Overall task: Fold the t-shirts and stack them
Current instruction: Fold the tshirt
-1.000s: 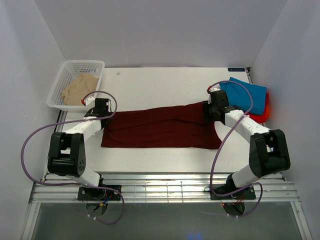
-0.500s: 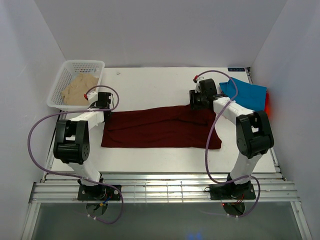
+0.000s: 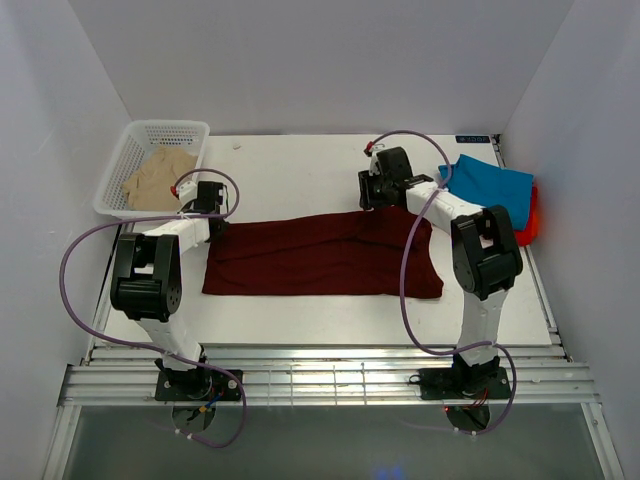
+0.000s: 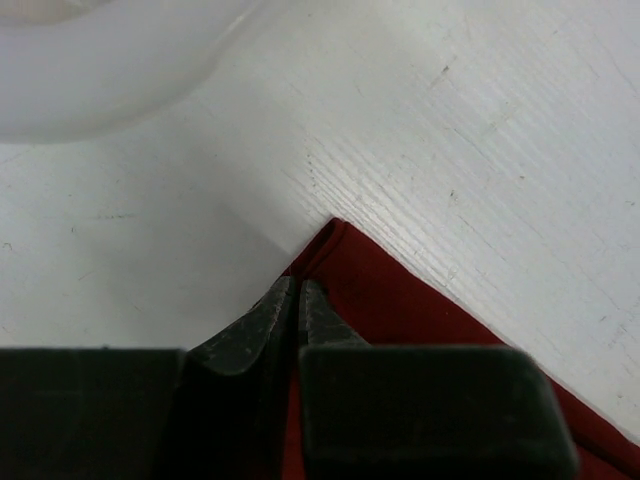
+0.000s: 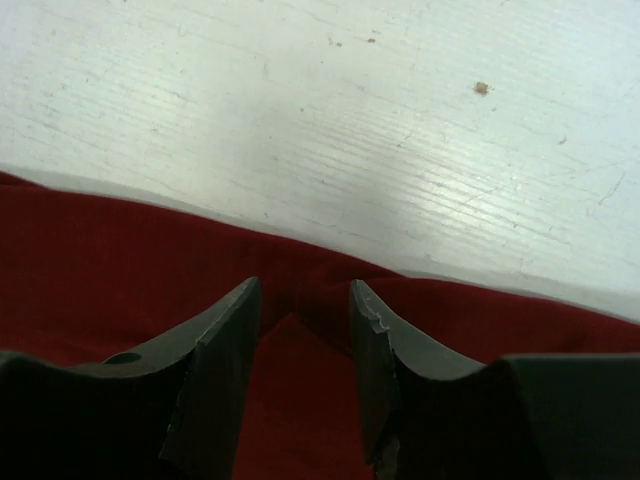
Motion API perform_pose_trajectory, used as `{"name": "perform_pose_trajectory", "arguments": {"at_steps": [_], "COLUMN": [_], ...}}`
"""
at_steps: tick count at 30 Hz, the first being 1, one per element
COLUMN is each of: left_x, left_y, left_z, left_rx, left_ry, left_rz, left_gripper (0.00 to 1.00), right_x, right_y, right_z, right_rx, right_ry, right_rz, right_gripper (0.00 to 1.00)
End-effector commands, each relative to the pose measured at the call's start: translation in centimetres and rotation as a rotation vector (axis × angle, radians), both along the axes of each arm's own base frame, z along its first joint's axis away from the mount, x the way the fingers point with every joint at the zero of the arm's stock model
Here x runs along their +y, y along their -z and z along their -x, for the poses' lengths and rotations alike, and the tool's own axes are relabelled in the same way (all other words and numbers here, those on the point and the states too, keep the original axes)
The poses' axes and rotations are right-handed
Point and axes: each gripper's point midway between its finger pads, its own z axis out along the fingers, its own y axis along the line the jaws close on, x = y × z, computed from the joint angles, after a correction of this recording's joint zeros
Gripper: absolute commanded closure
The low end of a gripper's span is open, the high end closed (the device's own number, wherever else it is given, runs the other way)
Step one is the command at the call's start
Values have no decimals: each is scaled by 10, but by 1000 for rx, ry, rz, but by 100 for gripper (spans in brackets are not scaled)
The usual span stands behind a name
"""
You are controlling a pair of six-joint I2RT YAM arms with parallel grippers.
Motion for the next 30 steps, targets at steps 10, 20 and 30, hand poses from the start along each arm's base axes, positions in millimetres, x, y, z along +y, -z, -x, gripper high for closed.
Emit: {"name": "perform_pose_trajectory", "arguments": {"at_steps": [10, 20, 30], "left_x": [-19, -16, -18], "left_y": [-35, -30, -33], "left_z": [-25, -23, -31], "left_rx": [-119, -105, -106], "left_ry": [35, 35, 49], "left_rz": [85, 75, 67], "left_gripper": [82, 82, 82], "right_x": [-4, 11, 5], "right_y": [15, 33, 12], "right_z": [8, 25, 55], "right_rx": [51, 107, 78], "right_ry": [1, -57, -56], "right_rz": [93, 76, 125], "right_gripper": [53, 78, 92]}}
